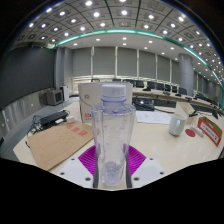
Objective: Pour water
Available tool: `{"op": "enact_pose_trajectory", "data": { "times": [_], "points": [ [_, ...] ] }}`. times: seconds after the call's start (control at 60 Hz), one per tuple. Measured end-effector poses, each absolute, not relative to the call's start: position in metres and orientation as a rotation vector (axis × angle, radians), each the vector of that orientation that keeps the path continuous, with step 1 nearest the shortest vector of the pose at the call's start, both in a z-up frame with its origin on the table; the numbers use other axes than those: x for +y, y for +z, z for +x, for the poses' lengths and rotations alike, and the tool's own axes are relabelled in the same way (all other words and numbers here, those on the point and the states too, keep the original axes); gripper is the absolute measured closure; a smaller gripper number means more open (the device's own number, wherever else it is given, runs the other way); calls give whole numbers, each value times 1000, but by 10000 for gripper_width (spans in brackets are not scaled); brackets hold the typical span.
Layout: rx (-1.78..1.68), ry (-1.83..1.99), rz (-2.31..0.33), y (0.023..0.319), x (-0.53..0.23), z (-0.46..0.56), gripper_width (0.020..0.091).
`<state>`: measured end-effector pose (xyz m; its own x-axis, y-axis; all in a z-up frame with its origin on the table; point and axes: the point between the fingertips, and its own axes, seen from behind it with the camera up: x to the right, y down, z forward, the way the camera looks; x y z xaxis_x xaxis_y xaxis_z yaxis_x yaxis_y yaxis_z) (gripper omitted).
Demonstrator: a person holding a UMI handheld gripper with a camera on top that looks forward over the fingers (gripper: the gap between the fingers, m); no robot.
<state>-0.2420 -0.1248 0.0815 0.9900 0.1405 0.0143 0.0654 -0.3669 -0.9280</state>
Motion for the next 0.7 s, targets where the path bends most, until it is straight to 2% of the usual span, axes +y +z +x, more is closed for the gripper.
{"op": "enact_pose_trajectory", "data": {
  "times": [0.033,0.05,0.183,0.367,0.55,0.6,0.7],
  "points": [
    [-159,89,-1950,82,-125,-244,739],
    [-164,91,-1951,83,-124,-245,775],
    [-136,131,-1946,101,-114,-245,775],
    [25,326,-1887,164,-72,-227,776],
    [319,684,-1788,230,-6,-191,778],
    [426,797,-1772,242,10,-179,779],
    [682,1072,-1693,246,53,-142,779]
  ]
}}
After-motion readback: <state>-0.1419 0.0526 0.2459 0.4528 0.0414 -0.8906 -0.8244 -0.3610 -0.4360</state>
